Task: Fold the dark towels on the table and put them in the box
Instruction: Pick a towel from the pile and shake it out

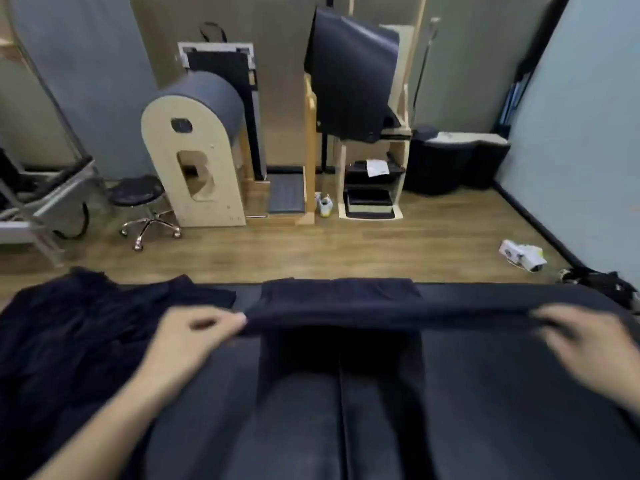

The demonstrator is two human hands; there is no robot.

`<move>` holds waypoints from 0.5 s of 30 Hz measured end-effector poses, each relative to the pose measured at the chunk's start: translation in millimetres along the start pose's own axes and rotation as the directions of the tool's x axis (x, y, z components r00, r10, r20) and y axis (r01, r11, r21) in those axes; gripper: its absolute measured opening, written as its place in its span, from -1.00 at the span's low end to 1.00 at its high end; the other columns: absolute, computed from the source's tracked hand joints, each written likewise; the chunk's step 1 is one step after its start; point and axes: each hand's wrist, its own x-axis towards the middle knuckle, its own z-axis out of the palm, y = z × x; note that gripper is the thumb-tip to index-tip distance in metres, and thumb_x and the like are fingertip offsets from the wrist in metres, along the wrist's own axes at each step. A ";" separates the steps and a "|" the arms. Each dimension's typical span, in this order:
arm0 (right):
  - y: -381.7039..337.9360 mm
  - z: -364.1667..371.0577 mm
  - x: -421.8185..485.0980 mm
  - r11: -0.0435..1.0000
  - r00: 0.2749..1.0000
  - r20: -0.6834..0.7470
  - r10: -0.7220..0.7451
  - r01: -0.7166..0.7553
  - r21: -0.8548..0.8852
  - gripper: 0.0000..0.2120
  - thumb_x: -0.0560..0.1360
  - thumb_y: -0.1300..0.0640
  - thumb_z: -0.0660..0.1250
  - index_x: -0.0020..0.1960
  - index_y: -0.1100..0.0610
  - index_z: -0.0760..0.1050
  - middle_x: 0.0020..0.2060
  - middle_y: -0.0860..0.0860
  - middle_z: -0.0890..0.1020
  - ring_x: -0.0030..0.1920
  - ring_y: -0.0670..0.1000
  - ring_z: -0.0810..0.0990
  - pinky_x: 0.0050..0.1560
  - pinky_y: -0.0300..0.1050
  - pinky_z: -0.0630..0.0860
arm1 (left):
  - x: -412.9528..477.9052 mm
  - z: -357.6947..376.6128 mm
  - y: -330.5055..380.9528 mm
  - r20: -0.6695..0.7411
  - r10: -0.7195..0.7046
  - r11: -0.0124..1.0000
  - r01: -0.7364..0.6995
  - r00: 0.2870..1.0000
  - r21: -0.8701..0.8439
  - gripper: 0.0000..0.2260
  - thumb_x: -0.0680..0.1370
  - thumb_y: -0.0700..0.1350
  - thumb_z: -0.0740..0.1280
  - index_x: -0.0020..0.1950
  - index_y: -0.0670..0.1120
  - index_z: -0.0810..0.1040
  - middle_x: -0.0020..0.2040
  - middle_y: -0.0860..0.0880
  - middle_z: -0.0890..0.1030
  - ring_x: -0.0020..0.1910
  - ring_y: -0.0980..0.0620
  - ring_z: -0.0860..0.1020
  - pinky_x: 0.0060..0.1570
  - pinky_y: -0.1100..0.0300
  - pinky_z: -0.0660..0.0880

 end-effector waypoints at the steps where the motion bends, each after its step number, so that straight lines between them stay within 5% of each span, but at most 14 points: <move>1: 13.1 34.2 -51.5 0.999 0.999 0.018 -0.047 0.047 -0.004 -0.85 0.41 0.22 0.47 -0.07 0.01 0.69 -0.20 -0.09 0.70 -0.16 -0.12 0.63 0.10 -0.61 0.28 | -26.0 17.6 -38.9 0.022 -0.162 0.985 0.163 0.987 -0.062 -0.71 0.25 0.11 0.62 -0.40 -0.08 0.68 -0.41 -0.02 0.63 -0.37 0.12 0.53 -0.21 0.21 0.50; 4: 54.0 100.1 -139.3 0.988 0.978 0.147 -0.147 0.140 0.058 -0.59 0.42 0.12 0.28 0.11 -0.33 0.55 0.06 -0.45 0.59 -0.06 -0.51 0.50 0.21 -0.67 0.13 | -95.8 62.2 -123.4 0.029 -0.513 0.847 0.511 0.858 -0.145 -0.61 0.11 0.03 0.69 -0.49 -0.22 0.61 -0.46 -0.14 0.60 -0.38 0.08 0.50 -0.29 0.24 0.51; 6: 69.5 117.2 -166.7 0.984 0.968 0.184 -0.173 0.160 0.081 -0.65 0.29 0.06 0.19 0.02 -0.17 0.56 0.21 -0.66 0.33 0.09 -0.63 0.35 0.23 -0.67 0.08 | -126.1 80.7 -147.9 -0.015 -0.622 0.765 0.604 0.783 -0.224 -0.80 0.22 -0.23 0.67 -0.41 -0.25 0.67 -0.40 -0.17 0.66 -0.31 0.02 0.56 -0.35 0.27 0.50; 8: 61.2 110.2 -175.4 0.990 0.978 0.160 -0.133 0.122 0.076 -0.67 0.27 0.06 0.19 0.00 -0.12 0.52 0.19 -0.70 0.28 0.09 -0.55 0.42 0.19 -0.71 0.08 | -141.4 90.1 -158.5 -0.075 -0.653 0.730 0.600 0.754 -0.327 -0.85 0.29 -0.40 0.58 -0.32 -0.26 0.64 -0.37 -0.15 0.66 -0.28 -0.04 0.55 -0.39 0.28 0.49; 10: 63.7 111.2 -179.6 0.996 0.994 0.076 -0.084 0.085 -0.021 -0.67 0.27 0.28 0.40 -0.11 -0.12 0.60 0.06 -0.45 0.58 0.05 -0.30 0.52 0.18 -0.72 0.07 | -150.6 95.0 -157.0 -0.097 -0.632 0.736 0.556 0.769 -0.386 -0.80 0.36 -0.47 0.50 -0.23 -0.23 0.56 -0.28 -0.14 0.62 -0.25 -0.04 0.52 -0.37 0.29 0.46; 12: 65.5 109.5 -193.9 0.993 0.994 0.108 -0.013 0.025 -0.113 -0.61 0.11 0.52 0.54 -0.22 0.10 0.71 -0.10 -0.02 0.74 0.02 -0.09 0.53 0.20 -0.70 0.08 | -162.7 97.8 -153.1 -0.078 -0.617 0.739 0.543 0.783 -0.398 -0.78 0.43 -0.48 0.43 -0.16 -0.20 0.50 -0.16 -0.11 0.60 -0.21 -0.03 0.53 -0.26 0.19 0.45; 15: 71.0 107.0 -232.8 0.988 0.974 0.221 0.051 -0.016 -0.155 -0.75 0.13 0.45 0.55 -0.25 0.20 0.70 -0.15 0.12 0.74 -0.21 -0.05 0.66 0.08 -0.42 0.38 | -197.6 102.6 -156.7 -0.005 -0.627 0.727 0.583 0.779 -0.363 -0.77 0.49 -0.48 0.36 -0.08 -0.17 0.46 -0.05 -0.08 0.60 -0.20 -0.04 0.55 -0.26 0.15 0.42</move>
